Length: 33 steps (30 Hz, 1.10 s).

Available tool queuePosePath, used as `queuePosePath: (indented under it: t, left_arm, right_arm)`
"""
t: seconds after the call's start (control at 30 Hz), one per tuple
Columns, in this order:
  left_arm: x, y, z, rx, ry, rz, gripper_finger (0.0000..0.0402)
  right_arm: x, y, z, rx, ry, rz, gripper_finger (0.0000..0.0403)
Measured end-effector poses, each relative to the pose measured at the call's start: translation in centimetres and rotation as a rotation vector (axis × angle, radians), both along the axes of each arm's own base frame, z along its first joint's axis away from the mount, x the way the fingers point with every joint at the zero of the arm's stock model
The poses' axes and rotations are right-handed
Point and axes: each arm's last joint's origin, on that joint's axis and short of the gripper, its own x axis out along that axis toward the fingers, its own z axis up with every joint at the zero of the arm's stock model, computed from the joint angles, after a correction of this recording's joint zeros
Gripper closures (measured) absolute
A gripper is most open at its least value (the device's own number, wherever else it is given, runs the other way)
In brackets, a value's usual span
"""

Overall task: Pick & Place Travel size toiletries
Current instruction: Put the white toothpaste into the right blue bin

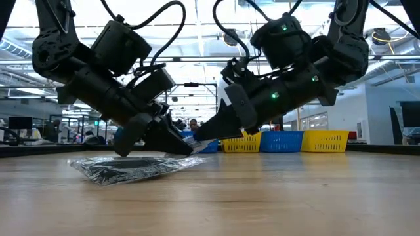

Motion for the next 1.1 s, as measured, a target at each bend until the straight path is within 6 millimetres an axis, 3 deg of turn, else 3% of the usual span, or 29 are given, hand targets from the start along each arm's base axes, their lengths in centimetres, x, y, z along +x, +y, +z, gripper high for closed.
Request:
queuePosePath:
  t: [0.17,0.27,0.5,0.7,0.9,1.1]
  left_arm:
    - [0.1,-0.1,0.1,-0.021,-0.011,-0.041,0.0352]
    - [0.1,-0.2,0.1,-0.036,-0.012,-0.066,0.0325]
    - [-0.5,-0.3,0.9,-0.123,0.048,-0.050,0.0186]
    - [-2.4,0.1,1.5,-0.222,0.190,0.222,0.0099]
    - [-3.6,-0.6,0.5,-0.197,0.161,0.438,0.0089]
    - [-4.5,-0.9,-0.2,-0.158,0.064,0.487,0.0119]
  right_arm:
    - [-0.1,-0.1,-0.3,-0.001,0.036,0.001,0.0324]
    - [-0.1,0.0,-0.4,-0.003,0.042,0.007,0.0341]
    - [-0.6,0.0,0.3,-0.011,0.095,-0.011,0.0334]
    - [-3.5,-1.1,4.2,-0.127,0.281,-0.269,0.0342]
    - [-8.3,-3.4,9.7,-0.198,0.288,-0.664,0.0337]
    - [-11.2,-7.2,11.9,-0.147,0.287,-0.884,0.0340]
